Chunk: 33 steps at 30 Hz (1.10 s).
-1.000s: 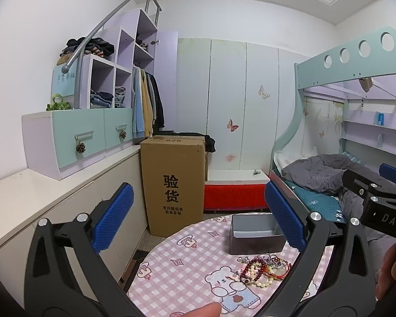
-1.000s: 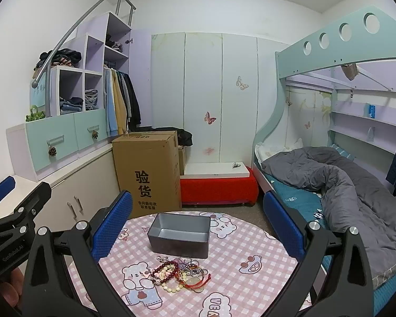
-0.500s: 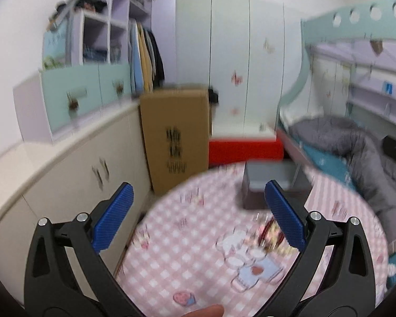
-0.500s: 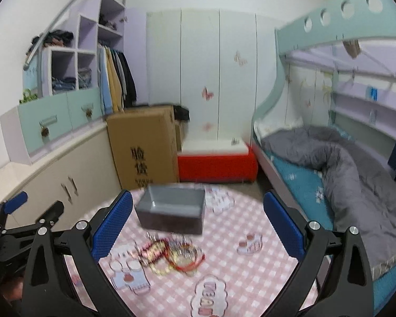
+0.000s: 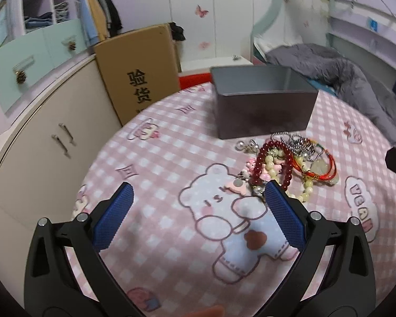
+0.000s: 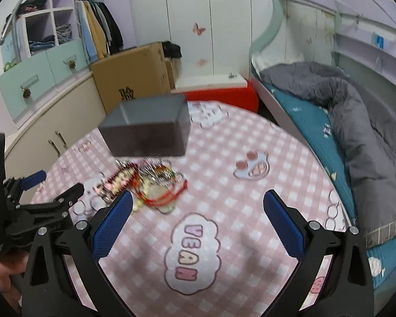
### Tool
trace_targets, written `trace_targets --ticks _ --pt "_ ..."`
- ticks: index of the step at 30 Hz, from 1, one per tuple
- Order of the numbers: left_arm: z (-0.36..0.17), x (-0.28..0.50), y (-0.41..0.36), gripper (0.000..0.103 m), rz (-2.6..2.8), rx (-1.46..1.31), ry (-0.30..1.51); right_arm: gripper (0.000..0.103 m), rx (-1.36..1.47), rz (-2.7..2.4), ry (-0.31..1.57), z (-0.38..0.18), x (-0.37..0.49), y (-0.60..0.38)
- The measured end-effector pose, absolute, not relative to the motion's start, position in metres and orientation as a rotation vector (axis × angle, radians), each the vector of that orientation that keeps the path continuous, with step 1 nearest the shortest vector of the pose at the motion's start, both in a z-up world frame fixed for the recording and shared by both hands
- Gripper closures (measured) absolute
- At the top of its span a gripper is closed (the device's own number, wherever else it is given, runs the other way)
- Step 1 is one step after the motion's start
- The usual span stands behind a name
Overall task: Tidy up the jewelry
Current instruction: 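Reach into the jewelry pile and grasp a small pink charm with the left tool, then grasp the dark red bead bracelet with the right tool while the left tool holds the pink charm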
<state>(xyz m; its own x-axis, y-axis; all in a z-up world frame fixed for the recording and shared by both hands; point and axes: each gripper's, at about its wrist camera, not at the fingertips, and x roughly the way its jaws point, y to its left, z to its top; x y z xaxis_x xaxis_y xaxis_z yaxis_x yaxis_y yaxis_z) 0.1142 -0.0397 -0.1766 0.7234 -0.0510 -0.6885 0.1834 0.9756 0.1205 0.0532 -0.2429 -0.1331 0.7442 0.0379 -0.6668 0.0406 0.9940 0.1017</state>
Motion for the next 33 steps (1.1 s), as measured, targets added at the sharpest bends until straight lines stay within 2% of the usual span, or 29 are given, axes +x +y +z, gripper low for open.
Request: trace_targets --ticks 13,15,17,18,19,20,21,26,33 --pt "-0.206 0.154 -0.048 0.006 -0.14 0.263 0.865 0.008 0.135 0.047 0.774 -0.152 0.065 -0.239" --pt "-0.206 0.16 -0.049 0.014 -0.193 0.251 0.869 0.008 0.133 0.057 0.774 -0.151 0.064 -0.236" --pt "-0.206 0.163 -0.046 0.047 -0.284 0.187 0.883 0.008 0.135 0.061 0.773 -0.15 0.063 -0.236" --pt "-0.205 0.163 -0.044 0.054 -0.315 0.164 0.883 0.008 0.137 0.065 0.771 -0.15 0.061 -0.235" --pt "-0.204 0.162 -0.044 0.072 -0.328 0.163 0.875 0.008 0.137 0.067 0.77 -0.15 0.061 -0.235" --pt "-0.204 0.16 -0.045 0.083 -0.343 0.161 0.872 0.008 0.138 0.072 0.77 -0.15 0.061 -0.234" --pt "-0.204 0.158 -0.045 0.087 -0.363 0.153 0.871 0.008 0.139 0.08 0.769 -0.15 0.061 -0.233" --pt "-0.2 0.143 -0.03 0.088 -0.375 0.068 0.855 0.009 0.112 0.132 0.769 -0.15 0.067 -0.224" --pt "-0.196 0.12 -0.007 0.088 -0.331 0.004 0.817 0.043 0.068 0.244 0.794 -0.155 0.085 -0.199"
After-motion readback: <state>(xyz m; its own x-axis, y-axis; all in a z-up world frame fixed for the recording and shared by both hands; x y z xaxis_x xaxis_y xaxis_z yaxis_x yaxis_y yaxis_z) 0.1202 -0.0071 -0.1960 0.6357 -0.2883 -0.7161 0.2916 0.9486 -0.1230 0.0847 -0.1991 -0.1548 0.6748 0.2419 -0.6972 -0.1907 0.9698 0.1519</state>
